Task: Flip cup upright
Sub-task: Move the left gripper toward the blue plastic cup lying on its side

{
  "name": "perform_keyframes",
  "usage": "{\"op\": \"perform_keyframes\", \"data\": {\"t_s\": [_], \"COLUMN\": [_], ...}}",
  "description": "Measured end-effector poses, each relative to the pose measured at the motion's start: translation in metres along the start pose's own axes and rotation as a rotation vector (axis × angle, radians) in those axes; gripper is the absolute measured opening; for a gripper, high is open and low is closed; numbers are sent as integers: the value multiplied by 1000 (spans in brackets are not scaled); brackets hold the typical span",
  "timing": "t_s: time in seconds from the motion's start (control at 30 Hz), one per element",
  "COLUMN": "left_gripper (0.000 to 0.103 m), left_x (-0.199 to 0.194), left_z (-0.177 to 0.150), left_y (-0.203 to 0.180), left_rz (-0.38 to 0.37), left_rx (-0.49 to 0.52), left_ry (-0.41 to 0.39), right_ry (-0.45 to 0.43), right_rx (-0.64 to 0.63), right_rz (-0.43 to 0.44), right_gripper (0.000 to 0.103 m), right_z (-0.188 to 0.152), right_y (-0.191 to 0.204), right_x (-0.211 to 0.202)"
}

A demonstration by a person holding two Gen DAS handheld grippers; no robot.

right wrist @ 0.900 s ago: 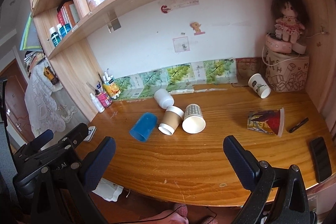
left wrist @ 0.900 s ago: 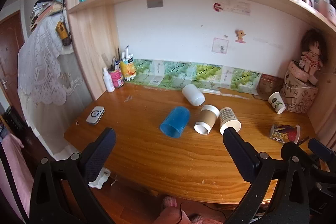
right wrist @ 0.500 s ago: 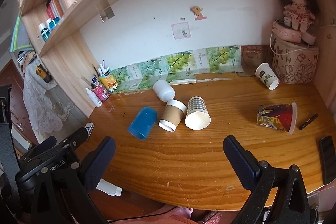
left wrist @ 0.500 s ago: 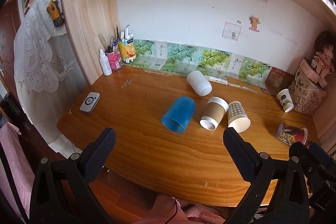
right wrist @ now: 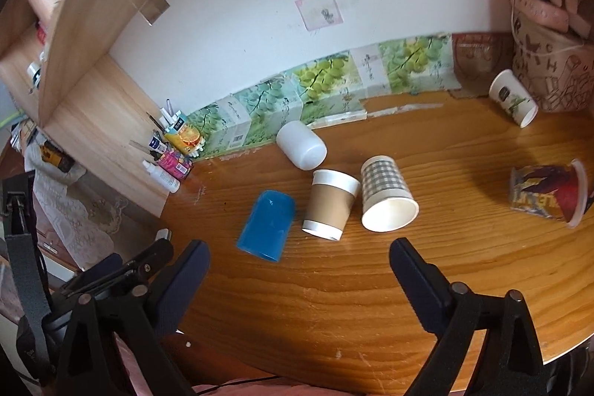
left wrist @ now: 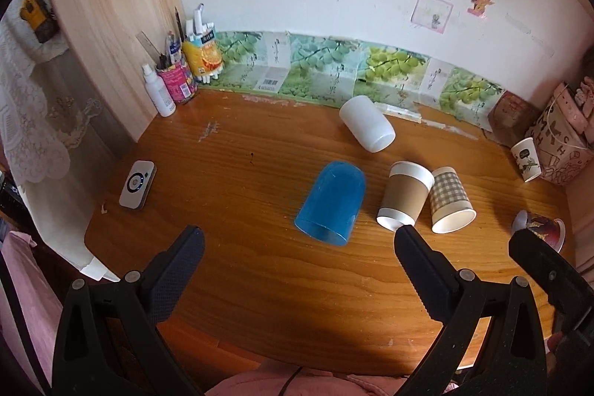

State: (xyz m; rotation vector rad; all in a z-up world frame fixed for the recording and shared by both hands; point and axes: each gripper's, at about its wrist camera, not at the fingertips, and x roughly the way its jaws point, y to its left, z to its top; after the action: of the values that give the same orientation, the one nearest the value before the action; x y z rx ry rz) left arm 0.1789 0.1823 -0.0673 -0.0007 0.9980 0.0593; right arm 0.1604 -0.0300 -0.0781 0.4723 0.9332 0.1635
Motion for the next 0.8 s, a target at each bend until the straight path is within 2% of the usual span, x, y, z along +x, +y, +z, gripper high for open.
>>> {"op": "perform_keyframes", "data": {"t_s": [0.23, 0.43, 0.6, 0.8], "left_gripper": [102, 102, 102, 102], "left_x": [44, 90, 127, 171], "left_z": [24, 36, 40, 39], "left_y": [3, -4, -11, -16], "left_rz": [-24, -84, -141, -183], "left_rx": [69, 170, 205, 199], "left_ry": [114, 251, 373, 533], "right_ry": [87, 164, 223, 284], "right_rx": [169, 320, 432, 527], "right_rz": [30, 25, 10, -13], "right_gripper": [97, 97, 97, 96], "right_z": [14, 17, 14, 8], "right_y": [-12, -26, -38, -48], "right_x": [44, 79, 103, 125]}}
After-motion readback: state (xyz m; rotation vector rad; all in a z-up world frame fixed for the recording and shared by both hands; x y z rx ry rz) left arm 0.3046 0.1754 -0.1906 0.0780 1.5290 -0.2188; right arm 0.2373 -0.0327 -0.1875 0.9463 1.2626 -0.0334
